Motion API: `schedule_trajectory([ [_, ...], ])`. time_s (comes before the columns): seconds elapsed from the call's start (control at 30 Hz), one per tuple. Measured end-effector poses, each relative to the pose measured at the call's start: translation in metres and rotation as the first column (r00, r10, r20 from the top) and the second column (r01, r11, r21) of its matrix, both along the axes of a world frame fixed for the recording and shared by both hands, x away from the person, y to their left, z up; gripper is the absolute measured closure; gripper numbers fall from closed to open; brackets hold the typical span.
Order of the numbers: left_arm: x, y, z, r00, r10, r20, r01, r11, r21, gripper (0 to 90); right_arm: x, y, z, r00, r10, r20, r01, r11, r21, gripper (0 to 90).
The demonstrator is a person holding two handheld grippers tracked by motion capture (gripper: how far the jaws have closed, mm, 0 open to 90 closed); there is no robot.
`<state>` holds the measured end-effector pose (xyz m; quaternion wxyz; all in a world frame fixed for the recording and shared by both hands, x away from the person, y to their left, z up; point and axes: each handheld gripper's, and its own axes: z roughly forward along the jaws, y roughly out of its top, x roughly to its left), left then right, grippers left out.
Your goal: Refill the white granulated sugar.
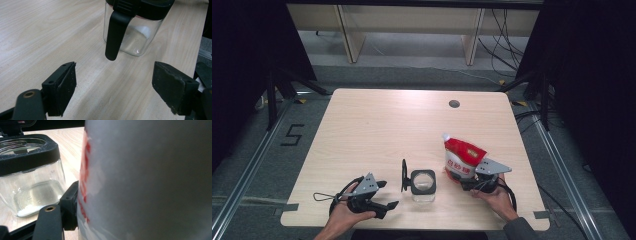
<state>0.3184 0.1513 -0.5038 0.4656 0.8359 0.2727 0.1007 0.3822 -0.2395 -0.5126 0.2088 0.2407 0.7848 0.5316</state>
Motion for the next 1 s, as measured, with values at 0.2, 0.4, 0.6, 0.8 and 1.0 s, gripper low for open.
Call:
schedule_trajectory([
  [0.2,-0.001,-0.001,-0.001,0.9999,0.014,-0.009,-0.014,0.9999,0.0,19.1,0.001,0.0,-0.002,0.9995,0.009,-0.03,-0.008,1.0,0.013,33.4],
  [0.4,-0.001,-0.001,-0.001,0.9998,0.018,-0.009,-0.018,0.9998,-0.003,19.2,-0.001,0.001,-0.001,0.999,0.004,-0.046,-0.003,1.0,0.011,34.7],
  [0.6,-0.001,0.0,0.0,0.9996,0.02,-0.018,-0.02,0.9998,-0.001,19.3,-0.005,0.003,0.0,0.9989,-0.025,-0.038,0.025,1.0,0.0,35.6],
  [0.8,-0.001,0.002,0.001,0.9996,0.023,-0.017,-0.023,0.9997,-0.007,19.4,-0.009,0.006,0.005,0.9995,-0.003,0.03,0.005,0.997,-0.082,36.1],
  [1.0,-0.001,0.003,0.001,0.9999,0.015,-0.006,-0.015,0.9999,0.007,19.4,-0.014,0.008,0.009,0.9975,-0.007,0.071,0.013,0.997,-0.077,36.4],
])
